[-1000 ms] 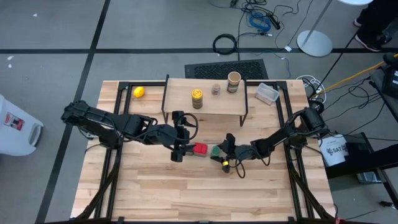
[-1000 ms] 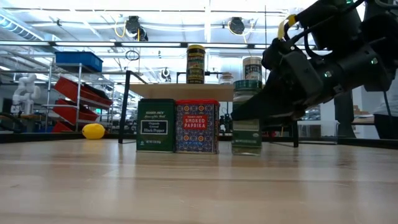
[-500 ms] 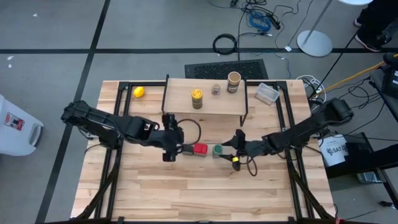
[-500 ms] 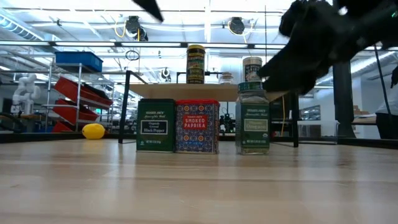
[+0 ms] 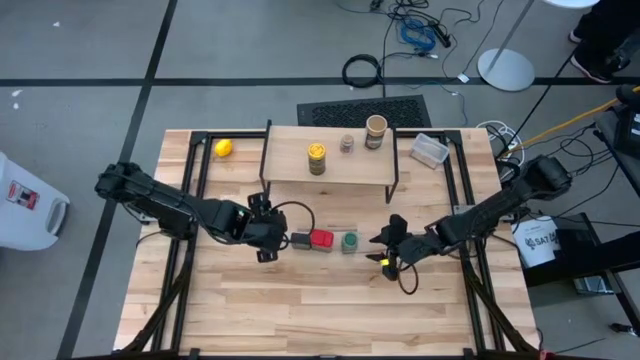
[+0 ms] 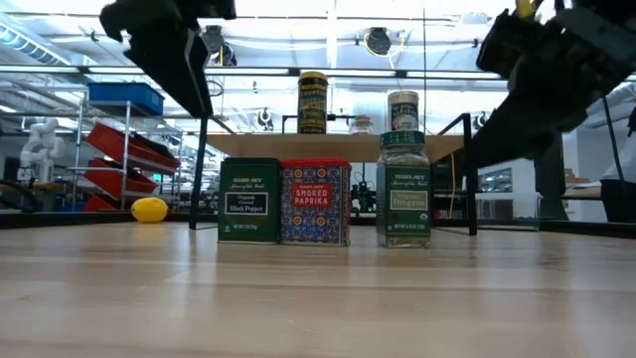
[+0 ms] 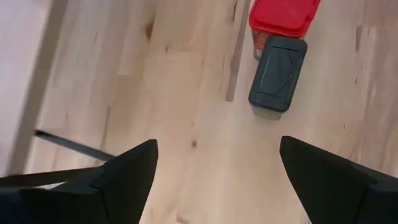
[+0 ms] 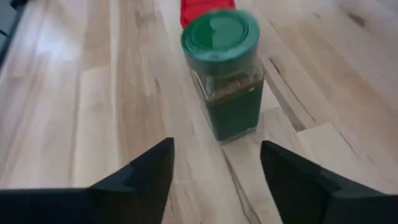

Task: Shelf spices
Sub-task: Remove the green seasoning bottle from the shelf

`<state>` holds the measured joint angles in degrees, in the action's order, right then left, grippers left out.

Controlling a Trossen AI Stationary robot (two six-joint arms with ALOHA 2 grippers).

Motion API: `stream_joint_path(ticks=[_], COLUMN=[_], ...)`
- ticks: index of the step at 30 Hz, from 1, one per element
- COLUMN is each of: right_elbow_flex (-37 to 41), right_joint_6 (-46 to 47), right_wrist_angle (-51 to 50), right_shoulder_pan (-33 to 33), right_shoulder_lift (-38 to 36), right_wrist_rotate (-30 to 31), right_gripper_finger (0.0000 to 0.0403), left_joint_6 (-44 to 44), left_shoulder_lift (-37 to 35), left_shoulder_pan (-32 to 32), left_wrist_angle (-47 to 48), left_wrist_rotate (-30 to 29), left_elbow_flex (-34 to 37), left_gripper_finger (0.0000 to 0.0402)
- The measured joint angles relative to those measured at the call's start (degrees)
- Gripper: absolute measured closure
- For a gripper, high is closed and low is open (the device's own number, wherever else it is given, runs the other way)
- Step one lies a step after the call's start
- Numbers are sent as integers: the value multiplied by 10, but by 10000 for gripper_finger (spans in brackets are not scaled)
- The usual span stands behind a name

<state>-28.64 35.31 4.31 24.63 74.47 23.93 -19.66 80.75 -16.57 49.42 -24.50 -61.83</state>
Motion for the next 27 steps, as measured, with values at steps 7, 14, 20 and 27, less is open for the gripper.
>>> stream_joint_path(ticks=[7, 14, 20, 27], right_elbow_flex=[0, 0, 0, 0], right_joint_6=[-3, -16, -21, -43], right_wrist_angle=[60, 125, 160, 231], right_shoulder_pan=[-24, -41, -57, -71], right_shoulder_lift=[83, 142, 163, 201], right_wrist_rotate=[-4, -33, -31, -49], right_gripper_finger=[304, 397, 394, 400], left_joint_6=[-6, -6, 4, 20], left_shoulder_lift=[0, 3, 4, 5], left_shoulder_pan=[-1, -1, -1, 0], left_wrist_angle=[-65, -104, -147, -183], left_wrist_rotate=[5, 6, 7, 32], left_elbow_flex=[56, 93, 113, 128], left_gripper_finger=[55, 103, 159, 204])
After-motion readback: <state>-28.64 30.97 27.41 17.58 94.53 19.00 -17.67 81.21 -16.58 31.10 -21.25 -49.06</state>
